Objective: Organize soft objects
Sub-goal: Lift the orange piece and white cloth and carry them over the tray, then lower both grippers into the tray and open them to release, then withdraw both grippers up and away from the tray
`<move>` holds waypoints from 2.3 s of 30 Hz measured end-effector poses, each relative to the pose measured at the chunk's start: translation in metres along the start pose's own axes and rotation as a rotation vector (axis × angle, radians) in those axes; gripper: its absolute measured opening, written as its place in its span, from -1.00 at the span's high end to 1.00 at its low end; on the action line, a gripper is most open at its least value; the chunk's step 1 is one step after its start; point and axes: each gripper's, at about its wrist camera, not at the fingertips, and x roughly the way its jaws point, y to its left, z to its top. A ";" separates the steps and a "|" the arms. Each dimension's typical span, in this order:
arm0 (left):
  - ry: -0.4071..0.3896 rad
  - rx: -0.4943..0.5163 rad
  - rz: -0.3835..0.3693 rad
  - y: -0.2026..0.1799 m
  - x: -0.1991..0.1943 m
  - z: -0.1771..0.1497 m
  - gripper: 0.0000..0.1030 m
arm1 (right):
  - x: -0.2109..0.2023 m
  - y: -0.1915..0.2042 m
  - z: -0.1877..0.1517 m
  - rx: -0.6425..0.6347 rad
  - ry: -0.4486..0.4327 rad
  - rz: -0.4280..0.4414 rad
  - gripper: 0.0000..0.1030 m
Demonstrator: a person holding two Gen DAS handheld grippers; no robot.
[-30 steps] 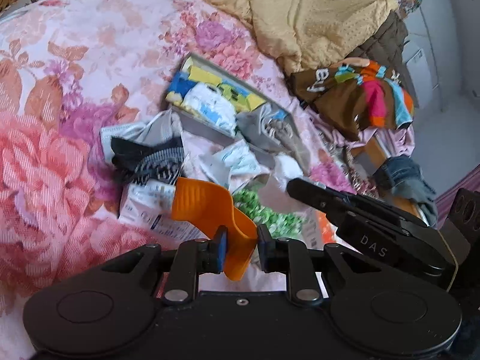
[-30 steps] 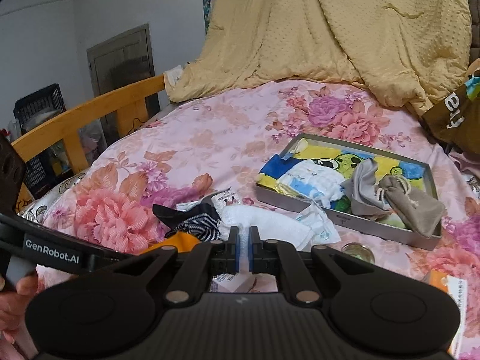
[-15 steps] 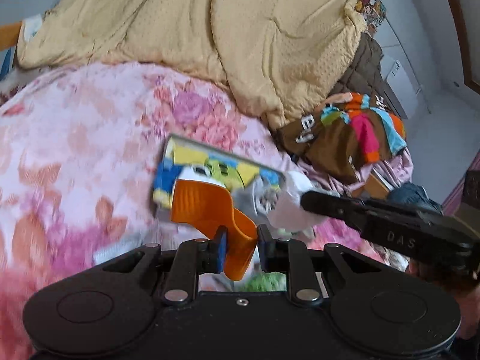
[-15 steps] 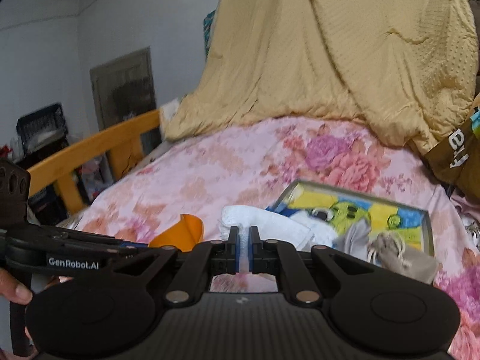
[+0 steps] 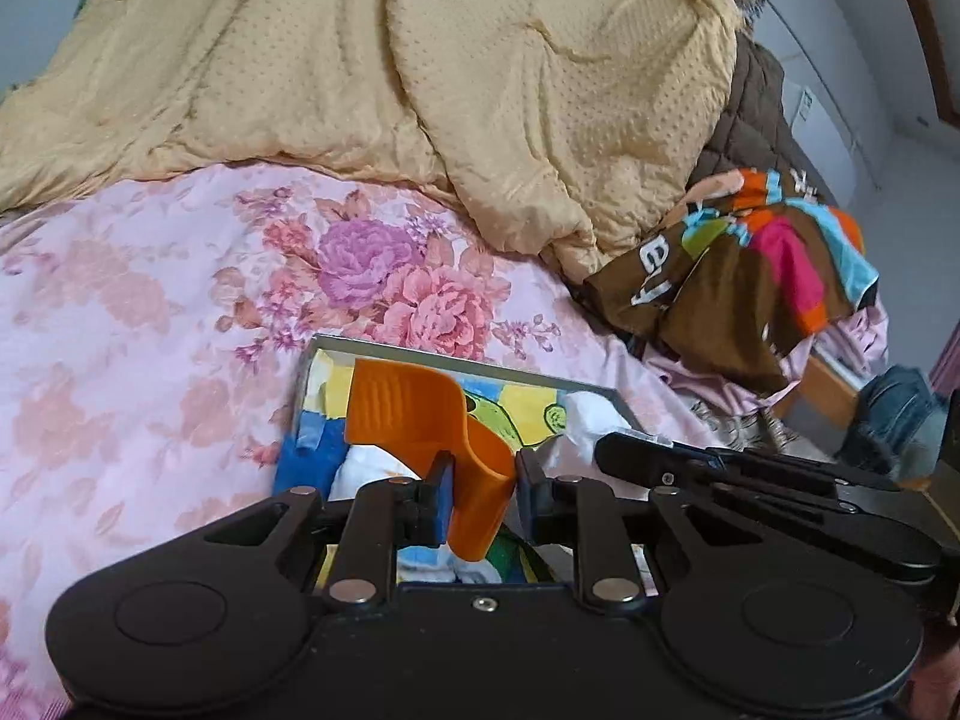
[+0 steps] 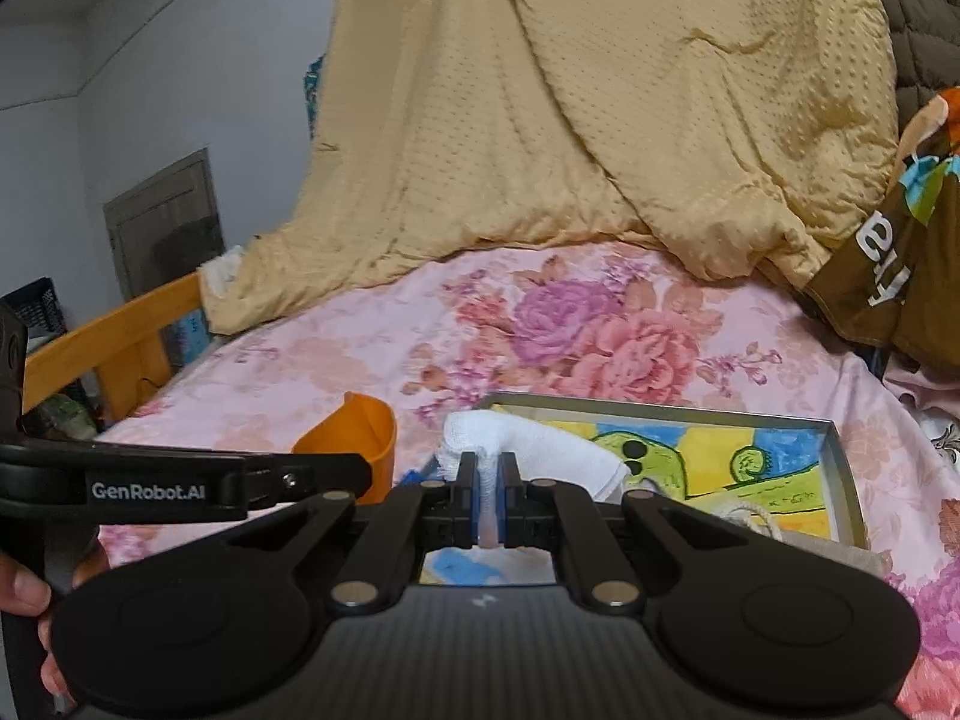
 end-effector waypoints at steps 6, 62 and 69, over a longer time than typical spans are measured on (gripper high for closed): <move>0.039 0.070 0.018 -0.001 0.043 -0.004 0.55 | 0.028 -0.018 -0.008 0.018 0.014 -0.006 0.89; 0.144 -0.062 0.109 0.013 0.049 -0.014 -0.50 | 0.041 -0.047 -0.030 0.072 0.138 0.013 -0.11; 0.072 -0.045 0.135 -0.001 0.010 -0.010 -0.66 | 0.015 -0.043 -0.026 0.087 0.098 0.014 -0.42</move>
